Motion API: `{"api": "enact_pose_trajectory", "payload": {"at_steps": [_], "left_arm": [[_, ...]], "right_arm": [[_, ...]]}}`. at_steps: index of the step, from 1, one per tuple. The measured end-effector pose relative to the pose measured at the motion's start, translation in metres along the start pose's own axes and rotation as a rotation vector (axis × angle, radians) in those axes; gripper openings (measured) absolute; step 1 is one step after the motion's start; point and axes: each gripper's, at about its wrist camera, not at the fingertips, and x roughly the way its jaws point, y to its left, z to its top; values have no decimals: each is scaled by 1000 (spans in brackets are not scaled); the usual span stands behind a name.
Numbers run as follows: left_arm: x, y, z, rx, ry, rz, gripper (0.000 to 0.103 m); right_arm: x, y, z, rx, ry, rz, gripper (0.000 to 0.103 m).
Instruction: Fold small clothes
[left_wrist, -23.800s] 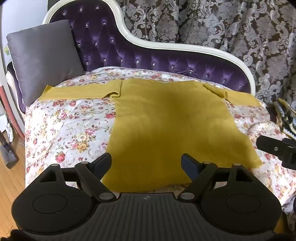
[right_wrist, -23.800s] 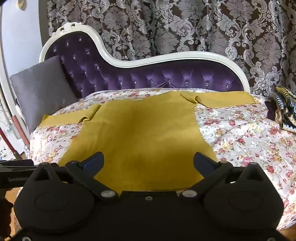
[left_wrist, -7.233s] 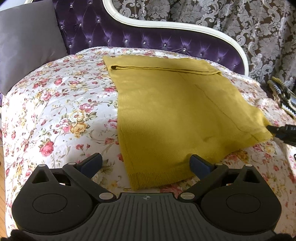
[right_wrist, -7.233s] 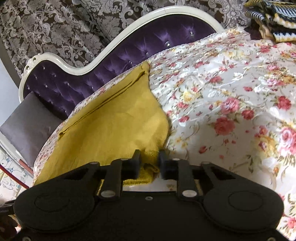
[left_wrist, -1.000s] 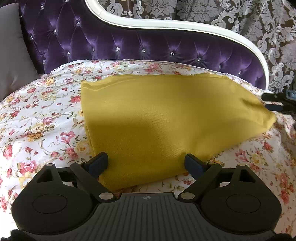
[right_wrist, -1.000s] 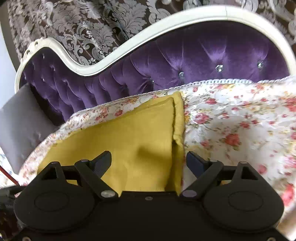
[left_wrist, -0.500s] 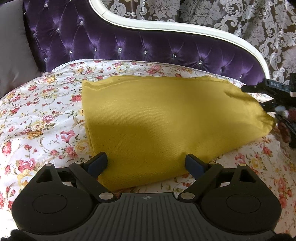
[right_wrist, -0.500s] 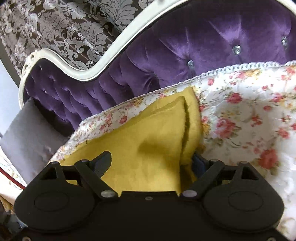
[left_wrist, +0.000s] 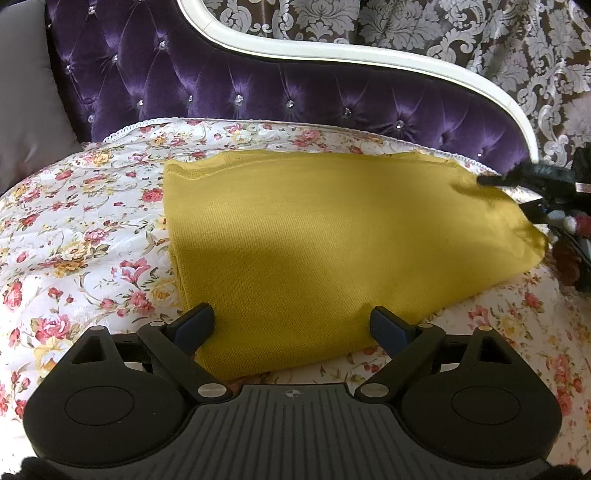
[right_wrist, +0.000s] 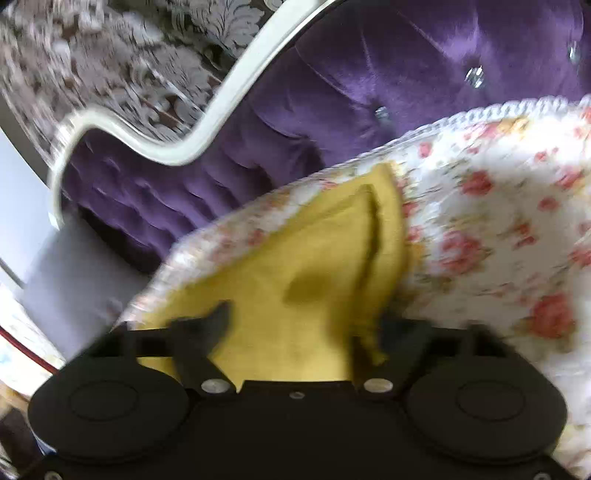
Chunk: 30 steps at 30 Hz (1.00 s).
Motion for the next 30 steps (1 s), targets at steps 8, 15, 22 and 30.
{"api": "enact_pose_trajectory", "payload": {"at_steps": [8,15,22,30], "left_arm": [[-2,-4,8,22,17,-22,96],[7,-29,54,7,-24,-52,96],[69,-50,95,2,6,33,96],[116,-62,96,74,48,140,103]], "right_arm": [[-8,-22,-9,46,2,4,20],[-7,-13,-10,-20,-11,-33,20],[-7,-18,-12,1,-18,-16,19],[-9,-23,-15,30,-30,11,19]]}}
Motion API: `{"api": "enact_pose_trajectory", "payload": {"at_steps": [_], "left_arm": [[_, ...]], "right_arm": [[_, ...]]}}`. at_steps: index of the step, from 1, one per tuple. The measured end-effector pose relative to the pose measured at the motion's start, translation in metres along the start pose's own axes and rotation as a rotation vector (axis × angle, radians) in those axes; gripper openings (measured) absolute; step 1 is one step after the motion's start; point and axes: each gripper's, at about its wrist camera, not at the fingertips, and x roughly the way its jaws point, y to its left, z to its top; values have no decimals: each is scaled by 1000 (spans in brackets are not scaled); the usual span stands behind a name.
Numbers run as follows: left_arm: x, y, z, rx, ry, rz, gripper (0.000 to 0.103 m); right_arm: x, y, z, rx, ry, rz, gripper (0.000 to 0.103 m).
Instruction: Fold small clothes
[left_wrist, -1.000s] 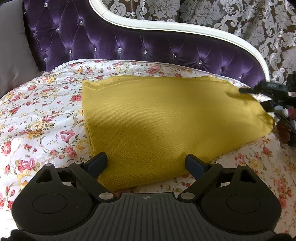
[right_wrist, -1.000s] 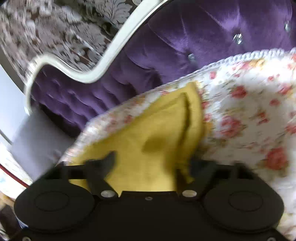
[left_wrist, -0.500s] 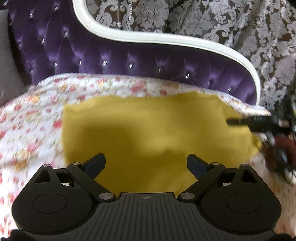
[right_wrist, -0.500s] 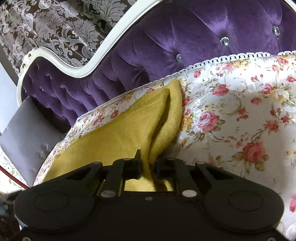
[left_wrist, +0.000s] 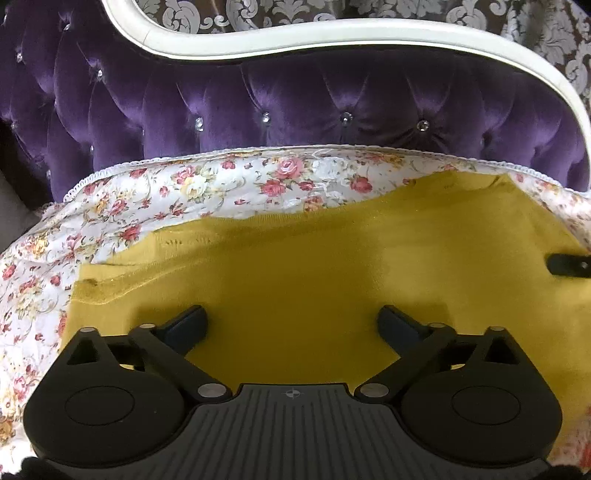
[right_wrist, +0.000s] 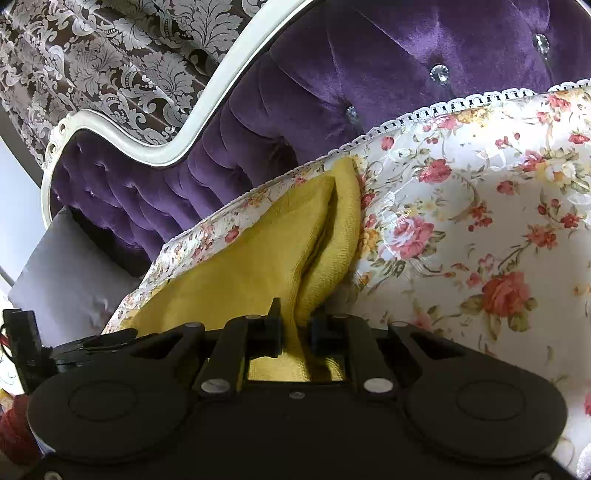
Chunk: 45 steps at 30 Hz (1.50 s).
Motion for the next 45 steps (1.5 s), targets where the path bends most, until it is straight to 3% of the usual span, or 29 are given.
{"api": "enact_pose_trajectory", "payload": {"at_steps": [11,21,34,39,43,45], "left_arm": [[6,8,14,-38,53,-24,102],[-1,2,-1,-57,-55,14,102],[-1,1,-3,-56,-87,26,103],[-2,2,1,-40,-67,12,102],[-8,5,8,-59,-23,3,89],[-9,5,10,-67,14,-1,89]], "right_arm": [[1,4,-1,-16,-6,-24,15],[0,5,-3,-6,-23,-35,14],[-1,2,-6,-4,-52,-10,19],[-1,-1,-7,12,-57,3,19],[-2,-1,-7,15,-58,6,19],[-1,-1,-7,15,-59,6,19]]}}
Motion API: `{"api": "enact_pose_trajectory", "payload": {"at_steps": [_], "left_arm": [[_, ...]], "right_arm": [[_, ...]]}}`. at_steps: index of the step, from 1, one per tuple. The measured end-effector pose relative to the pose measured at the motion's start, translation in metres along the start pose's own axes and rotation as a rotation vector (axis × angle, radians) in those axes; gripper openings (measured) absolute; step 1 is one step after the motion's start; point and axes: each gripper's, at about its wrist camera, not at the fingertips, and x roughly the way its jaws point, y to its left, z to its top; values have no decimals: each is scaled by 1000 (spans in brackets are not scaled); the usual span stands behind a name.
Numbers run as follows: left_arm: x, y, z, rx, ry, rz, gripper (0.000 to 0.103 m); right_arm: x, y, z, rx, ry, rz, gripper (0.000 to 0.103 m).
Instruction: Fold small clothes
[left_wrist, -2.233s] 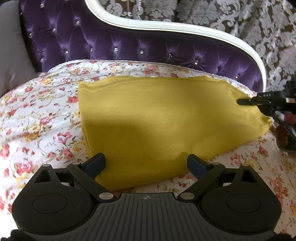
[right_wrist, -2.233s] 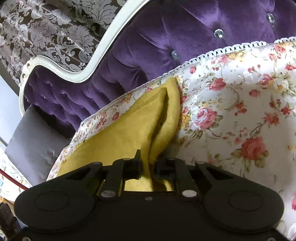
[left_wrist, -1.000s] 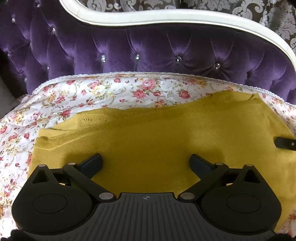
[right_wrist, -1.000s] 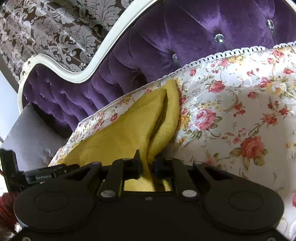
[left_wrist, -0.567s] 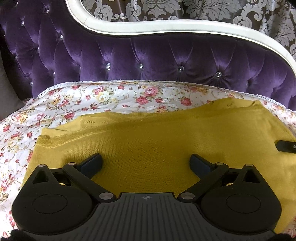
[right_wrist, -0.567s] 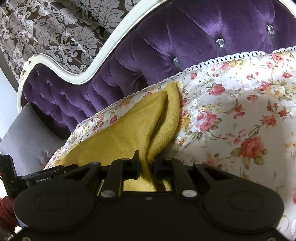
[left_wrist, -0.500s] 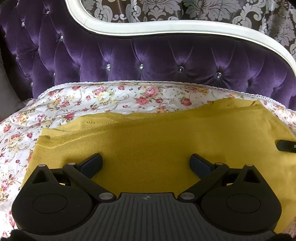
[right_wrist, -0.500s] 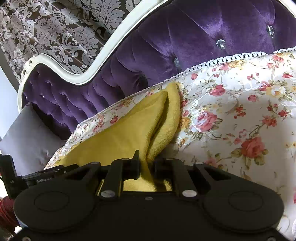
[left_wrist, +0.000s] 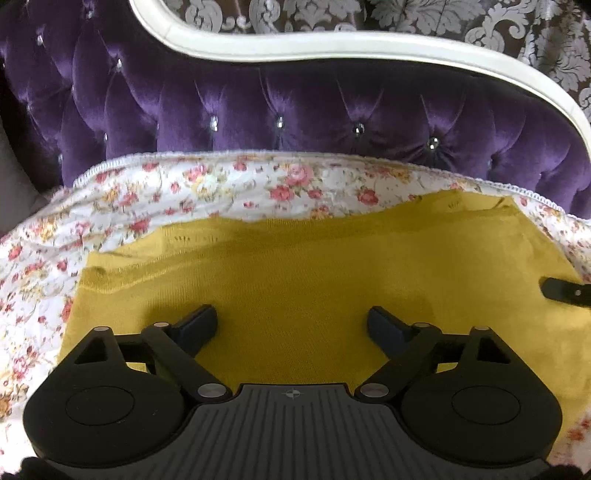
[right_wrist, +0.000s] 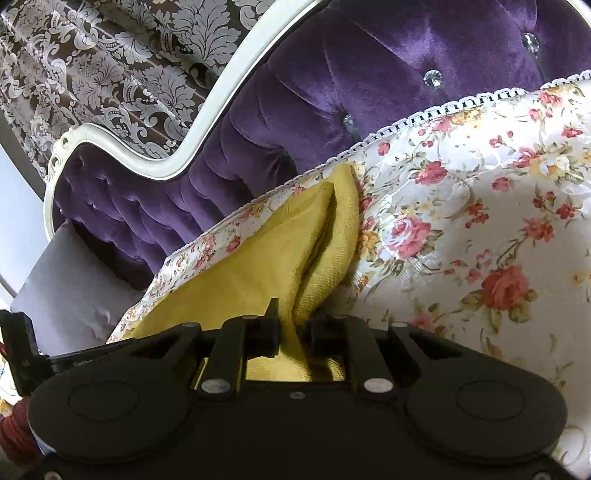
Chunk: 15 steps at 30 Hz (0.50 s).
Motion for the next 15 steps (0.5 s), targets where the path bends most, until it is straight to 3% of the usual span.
{"api": "enact_pose_trajectory", "payload": {"at_steps": [5,9,12,15], "left_arm": [[9,-8,0,59,12,42,94],[-2,8,5,-29,28,7,81],[-26,30,-6,-101,-1,-1,81],[-52,51,-27,-111,-6,49,81]], "right_arm": [[1,3,0,-24,3,-19,18],[3,18,4,-91,28,-78,19],[5,31,9,-131,64,-137,20],[6,43,14,-155,91,-193,20]]}}
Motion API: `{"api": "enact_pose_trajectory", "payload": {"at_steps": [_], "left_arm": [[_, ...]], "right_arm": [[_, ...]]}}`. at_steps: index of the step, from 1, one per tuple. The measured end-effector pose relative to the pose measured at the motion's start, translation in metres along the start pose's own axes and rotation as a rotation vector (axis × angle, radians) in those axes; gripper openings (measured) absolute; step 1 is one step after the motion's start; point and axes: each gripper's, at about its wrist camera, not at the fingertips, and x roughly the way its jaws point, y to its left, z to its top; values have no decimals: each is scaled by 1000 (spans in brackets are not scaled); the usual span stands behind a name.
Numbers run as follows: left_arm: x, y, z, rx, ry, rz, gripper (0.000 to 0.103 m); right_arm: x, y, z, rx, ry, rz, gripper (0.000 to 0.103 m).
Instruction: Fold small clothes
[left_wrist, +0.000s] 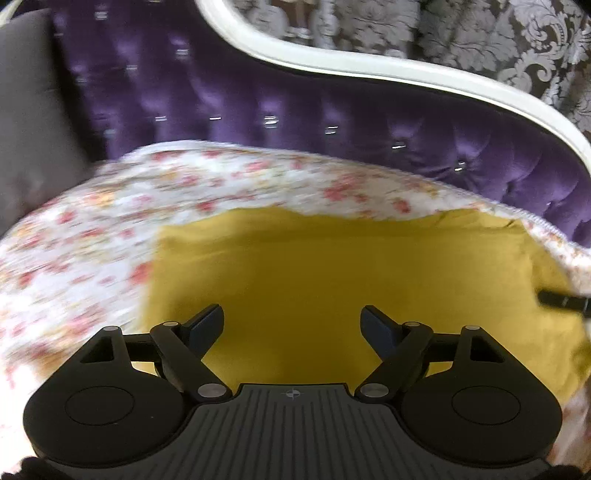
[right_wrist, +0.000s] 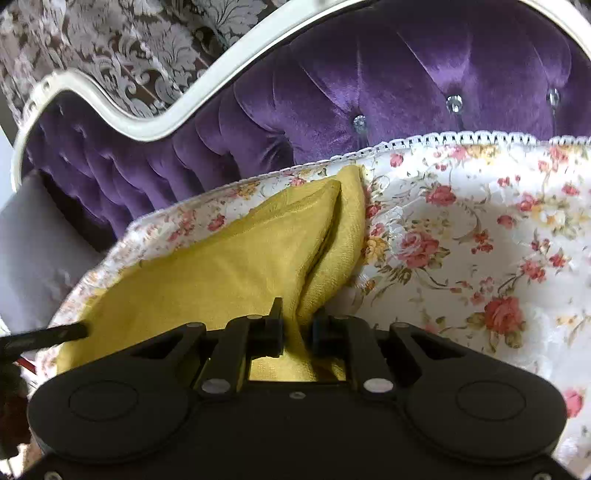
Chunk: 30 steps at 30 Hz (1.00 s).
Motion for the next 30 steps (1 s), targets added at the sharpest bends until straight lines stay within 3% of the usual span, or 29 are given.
{"api": "enact_pose_trajectory", "payload": {"at_steps": [8,14,20,30], "left_arm": [[-33,56,-46,-30,9,65,81],[-29,65,-58,-33,-4,30,81],[-37,71,-65,-44,-20,-21,81],[-61,101,-63,-88,-61,-69,81]], "right_arm": [[-5,51,16,-86,30,-114,20],[4,128,23,-223,62,-53,20],[33,196,7,-300,100,27,20],[72,269,-27,-343,139,84,20]]}}
